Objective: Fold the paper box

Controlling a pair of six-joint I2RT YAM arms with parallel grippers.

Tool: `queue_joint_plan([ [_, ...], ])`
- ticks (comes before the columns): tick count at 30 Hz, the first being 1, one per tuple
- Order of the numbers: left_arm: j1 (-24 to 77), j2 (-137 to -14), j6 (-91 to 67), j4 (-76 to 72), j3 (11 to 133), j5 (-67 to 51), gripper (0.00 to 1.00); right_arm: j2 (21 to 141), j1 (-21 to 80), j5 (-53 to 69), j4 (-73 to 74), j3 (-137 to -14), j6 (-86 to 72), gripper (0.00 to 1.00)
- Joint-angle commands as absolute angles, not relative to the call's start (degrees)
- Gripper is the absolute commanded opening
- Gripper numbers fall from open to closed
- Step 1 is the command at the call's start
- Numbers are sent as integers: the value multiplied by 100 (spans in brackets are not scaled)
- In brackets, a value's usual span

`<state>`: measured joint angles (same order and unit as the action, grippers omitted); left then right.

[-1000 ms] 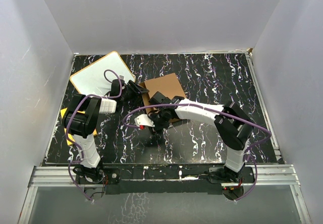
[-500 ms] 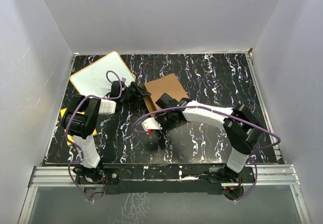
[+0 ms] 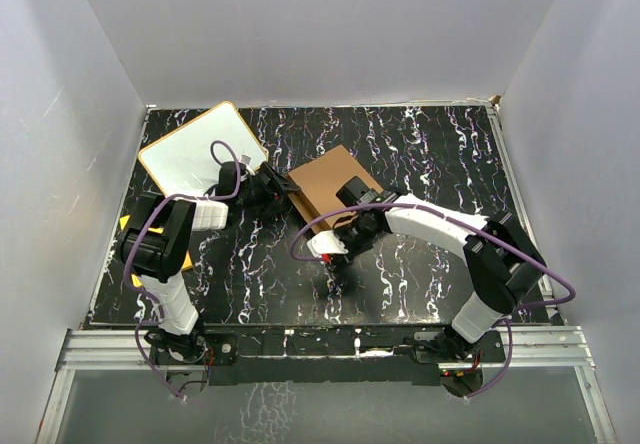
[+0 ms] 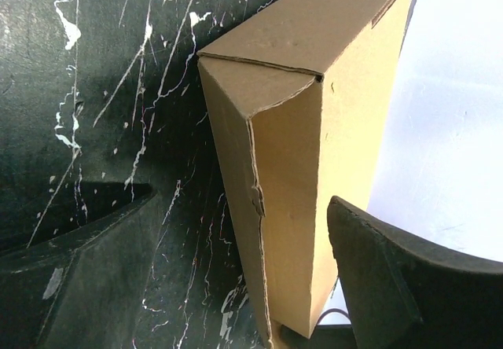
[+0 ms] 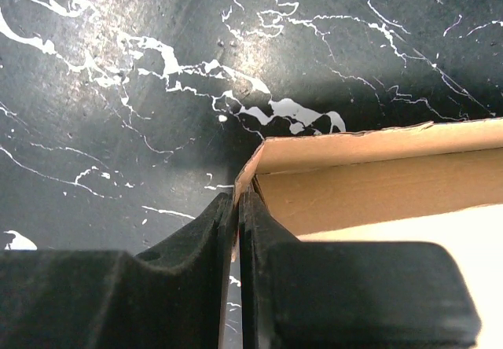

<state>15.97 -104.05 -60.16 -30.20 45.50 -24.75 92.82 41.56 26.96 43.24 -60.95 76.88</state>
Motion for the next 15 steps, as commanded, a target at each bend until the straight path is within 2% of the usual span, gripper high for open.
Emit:
queue_joint_plan([
  [1,1617,-10458,-5864,-2785,4675,-2521,84,9086,4089,3068,4373,-6071,8177,13],
  [12,1549,-10912,-5774,-2555,5419,-2549,83,9163,4093,3066,4506,-6038,8445,13],
  [15,1463,-11035,-5727,-2445,5527,-2572,79,9171,4090,3084,4526,-6042,8492,13],
])
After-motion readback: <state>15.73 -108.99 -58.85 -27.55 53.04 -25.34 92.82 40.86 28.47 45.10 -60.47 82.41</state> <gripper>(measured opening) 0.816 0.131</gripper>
